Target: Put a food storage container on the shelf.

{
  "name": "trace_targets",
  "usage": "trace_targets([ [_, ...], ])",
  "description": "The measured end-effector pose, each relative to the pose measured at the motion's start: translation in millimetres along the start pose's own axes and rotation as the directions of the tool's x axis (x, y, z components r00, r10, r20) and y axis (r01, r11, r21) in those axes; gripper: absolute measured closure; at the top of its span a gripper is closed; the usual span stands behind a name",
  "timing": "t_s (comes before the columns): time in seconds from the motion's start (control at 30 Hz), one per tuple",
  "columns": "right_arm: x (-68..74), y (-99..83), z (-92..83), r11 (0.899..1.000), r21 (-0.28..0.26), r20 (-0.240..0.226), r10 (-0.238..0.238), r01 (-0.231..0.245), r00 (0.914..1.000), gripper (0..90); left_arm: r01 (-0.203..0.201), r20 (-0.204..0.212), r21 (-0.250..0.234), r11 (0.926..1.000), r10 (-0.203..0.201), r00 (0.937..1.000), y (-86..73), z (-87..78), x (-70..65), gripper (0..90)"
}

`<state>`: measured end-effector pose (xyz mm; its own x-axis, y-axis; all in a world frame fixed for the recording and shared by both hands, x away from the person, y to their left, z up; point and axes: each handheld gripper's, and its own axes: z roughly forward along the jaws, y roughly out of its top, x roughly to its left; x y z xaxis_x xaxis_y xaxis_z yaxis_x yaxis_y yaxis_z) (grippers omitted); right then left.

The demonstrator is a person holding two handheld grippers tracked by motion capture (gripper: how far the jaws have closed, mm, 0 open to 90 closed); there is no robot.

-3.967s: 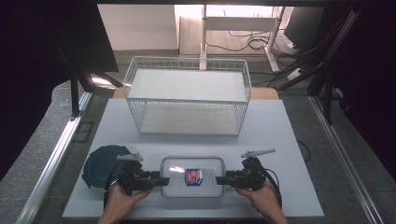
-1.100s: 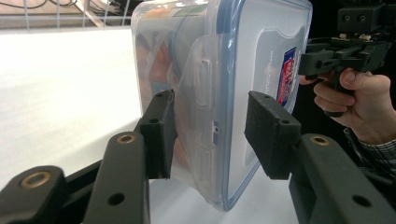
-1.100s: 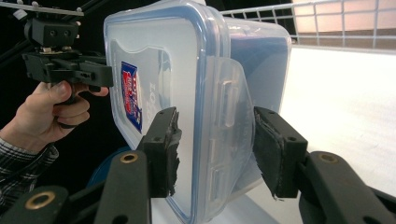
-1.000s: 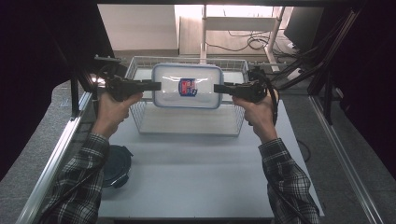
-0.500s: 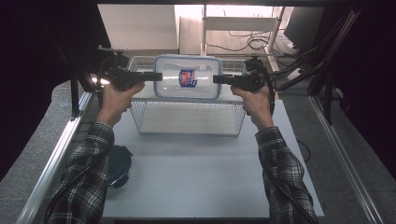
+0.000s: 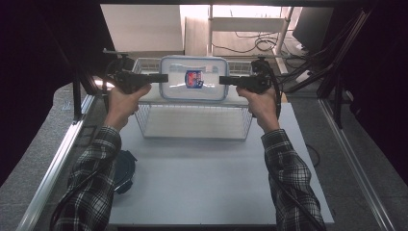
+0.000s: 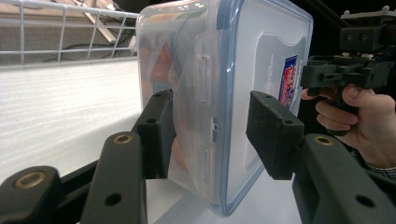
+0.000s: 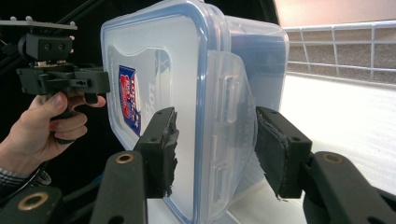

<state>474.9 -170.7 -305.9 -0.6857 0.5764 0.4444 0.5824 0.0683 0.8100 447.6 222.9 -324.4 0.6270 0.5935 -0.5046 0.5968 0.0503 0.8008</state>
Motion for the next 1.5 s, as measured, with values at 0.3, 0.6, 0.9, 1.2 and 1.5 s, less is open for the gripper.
trace_targets([
  [0.3, 1.4, 0.8, 3.8, 1.000, 0.010, 0.023, 0.003, -0.003, 0.9997, 46.7, -0.010, -0.010, -0.013, 0.9999, 0.010, 0.9999, -2.7, 1.4, 0.0, 50.2],
  [0.6, 1.5, 2.2, 6.1, 0.999, 0.037, 0.060, -0.013, 0.011, 0.9981, 44.1, -0.014, -0.033, 0.004, 0.9999, 0.014, 0.9993, -4.0, 4.0, 2.3, 48.6],
  [0.9, -3.7, 1.0, 9.3, 0.998, 0.053, 0.058, 0.019, -0.022, 0.9981, 39.5, -0.018, -0.050, 0.036, 0.9992, 0.020, 0.9986, -8.2, 6.5, 6.3, 54.3],
  [1.2, 5.3, 3.2, 18.4, 0.997, 0.077, 0.127, -0.029, 0.019, 0.9915, 30.4, -0.041, -0.096, 0.035, 0.9985, 0.044, 0.9944, -5.4, 7.5, 2.1, 51.4],
  [1.5, 8.6, 5.5, 21.7, 0.996, 0.085, 0.188, -0.043, 0.027, 0.9813, 22.5, -0.022, -0.083, 0.025, 0.9995, 0.024, 0.9963, -5.1, 8.9, 5.1, 48.5],
])
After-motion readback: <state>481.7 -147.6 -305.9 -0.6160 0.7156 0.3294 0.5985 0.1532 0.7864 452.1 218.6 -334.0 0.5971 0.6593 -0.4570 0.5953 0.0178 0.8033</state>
